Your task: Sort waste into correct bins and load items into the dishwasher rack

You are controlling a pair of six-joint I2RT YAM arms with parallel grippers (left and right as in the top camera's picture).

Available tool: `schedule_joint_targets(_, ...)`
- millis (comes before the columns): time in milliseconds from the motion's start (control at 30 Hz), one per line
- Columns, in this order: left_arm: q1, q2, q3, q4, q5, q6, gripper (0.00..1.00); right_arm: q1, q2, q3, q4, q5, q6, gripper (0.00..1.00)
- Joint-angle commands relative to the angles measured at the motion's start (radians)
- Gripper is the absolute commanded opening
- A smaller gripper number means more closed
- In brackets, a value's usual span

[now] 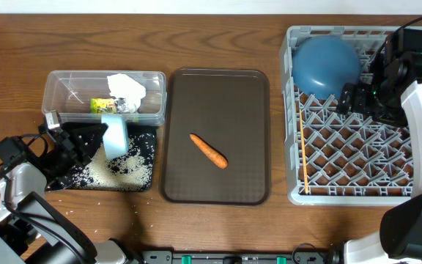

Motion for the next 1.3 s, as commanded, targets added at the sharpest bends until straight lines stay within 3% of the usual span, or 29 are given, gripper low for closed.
schedule_joint_targets(0,0.007,0.014,-0.001,0.005,0.028,-0.034,0.06,0.002,-0.006,-0.001,0.001,0.011,-0.010,0.99)
schedule_joint_targets(233,0.007,0.017,-0.001,0.012,-0.003,-0.037,0.06,0.003,-0.006,-0.001,0.000,0.011,-0.010,0.99)
schedule_joint_targets(333,0.009,0.017,-0.001,0.038,-0.003,-0.103,0.06,0.002,-0.006,-0.001,-0.001,0.011,-0.010,0.99)
schedule_joint_targets(567,0.011,0.016,-0.001,0.181,0.030,-0.497,0.06,0.003,-0.006,-0.001,-0.002,0.011,-0.010,0.99)
schedule_joint_targets(967,0.024,0.021,-0.001,0.210,0.023,-0.494,0.06,0.002,-0.006,-0.001,-0.004,0.011,-0.010,0.99)
schedule_joint_targets(1100,0.043,0.024,-0.001,0.262,0.030,-0.588,0.06,0.002,-0.006,-0.001,-0.005,0.011,-0.011,0.99)
schedule_joint_targets(1267,0.046,0.037,-0.001,0.269,0.016,-0.583,0.06,0.003,-0.006,-0.001,-0.002,0.011,-0.010,0.99)
